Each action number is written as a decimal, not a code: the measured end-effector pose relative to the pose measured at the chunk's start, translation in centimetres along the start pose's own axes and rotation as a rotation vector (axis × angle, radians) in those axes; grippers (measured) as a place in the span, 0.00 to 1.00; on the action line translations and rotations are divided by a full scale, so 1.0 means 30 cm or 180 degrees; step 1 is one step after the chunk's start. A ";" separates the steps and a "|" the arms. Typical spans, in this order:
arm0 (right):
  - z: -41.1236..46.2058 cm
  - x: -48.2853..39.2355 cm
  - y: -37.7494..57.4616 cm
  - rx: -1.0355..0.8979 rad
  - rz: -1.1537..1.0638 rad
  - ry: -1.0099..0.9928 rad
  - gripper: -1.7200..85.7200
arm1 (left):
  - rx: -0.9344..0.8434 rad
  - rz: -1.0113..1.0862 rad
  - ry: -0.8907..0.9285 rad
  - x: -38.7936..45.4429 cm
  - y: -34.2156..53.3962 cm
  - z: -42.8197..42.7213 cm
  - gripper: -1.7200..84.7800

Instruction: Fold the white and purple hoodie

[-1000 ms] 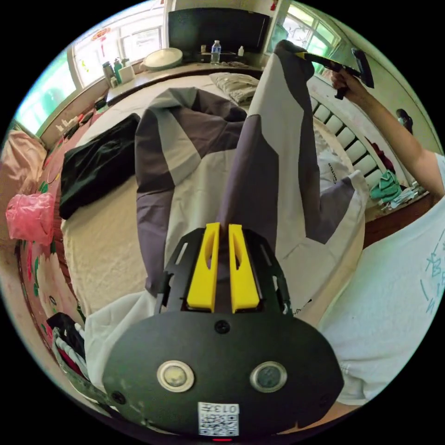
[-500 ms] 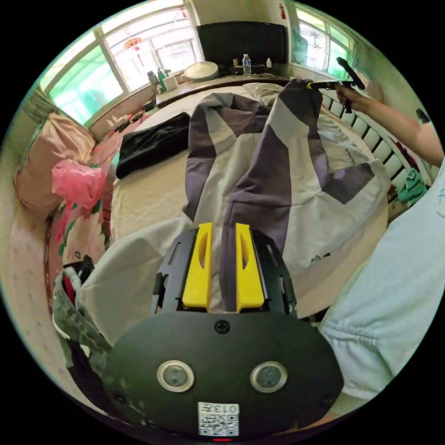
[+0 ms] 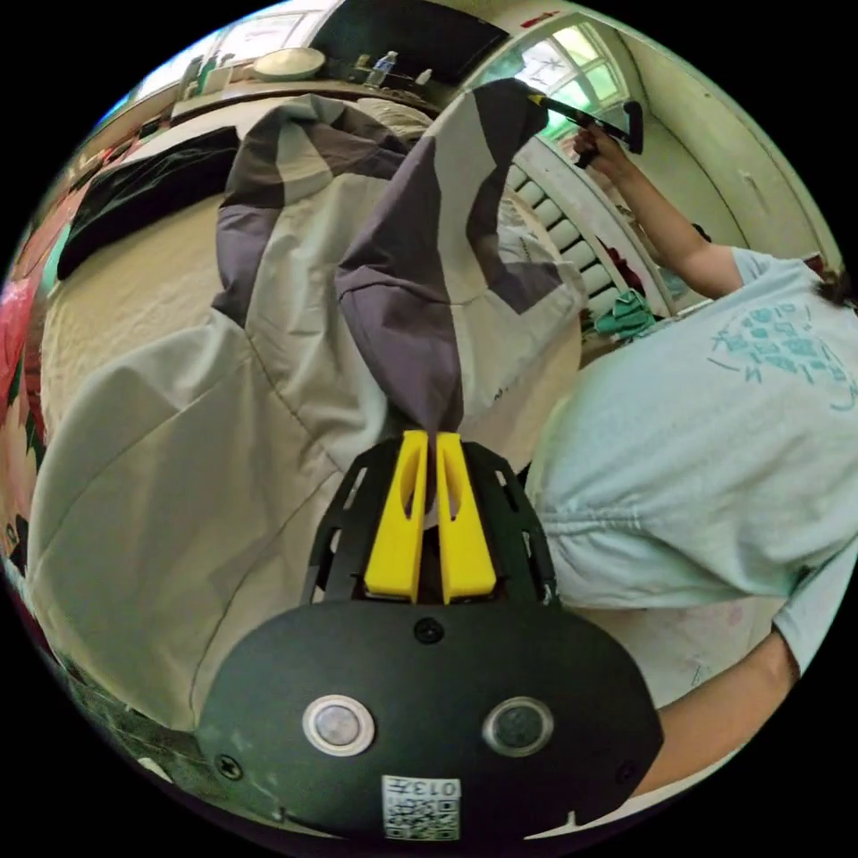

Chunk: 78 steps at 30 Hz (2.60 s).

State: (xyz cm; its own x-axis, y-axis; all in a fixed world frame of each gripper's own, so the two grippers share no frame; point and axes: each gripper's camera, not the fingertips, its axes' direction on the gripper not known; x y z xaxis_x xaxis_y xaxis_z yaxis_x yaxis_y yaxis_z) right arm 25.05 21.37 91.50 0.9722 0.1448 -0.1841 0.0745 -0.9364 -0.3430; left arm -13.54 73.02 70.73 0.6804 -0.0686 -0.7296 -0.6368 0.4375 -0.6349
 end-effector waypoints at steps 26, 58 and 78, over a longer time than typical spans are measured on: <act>-0.036 -0.150 -0.056 -0.0078 -0.0302 0.0006 0.06 | 0.0493 0.0466 0.0099 0.148 -0.418 0.205 0.02; -0.501 -0.098 0.934 -0.0770 0.0382 0.0501 0.03 | 0.0460 0.1114 -0.1889 0.586 -0.294 0.202 0.23; -0.336 -0.133 1.212 -0.1794 0.0753 0.0798 0.02 | -0.0828 0.1914 -0.2586 0.776 -0.135 0.660 0.05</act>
State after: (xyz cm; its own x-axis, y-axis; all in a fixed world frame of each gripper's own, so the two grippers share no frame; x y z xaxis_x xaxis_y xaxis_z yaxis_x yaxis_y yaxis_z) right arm 26.11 -16.49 89.03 0.9938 -0.1006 0.0481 -0.1090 -0.9676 0.2276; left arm 12.06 87.40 61.35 0.2031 0.7627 -0.6141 -0.9442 -0.0136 -0.3291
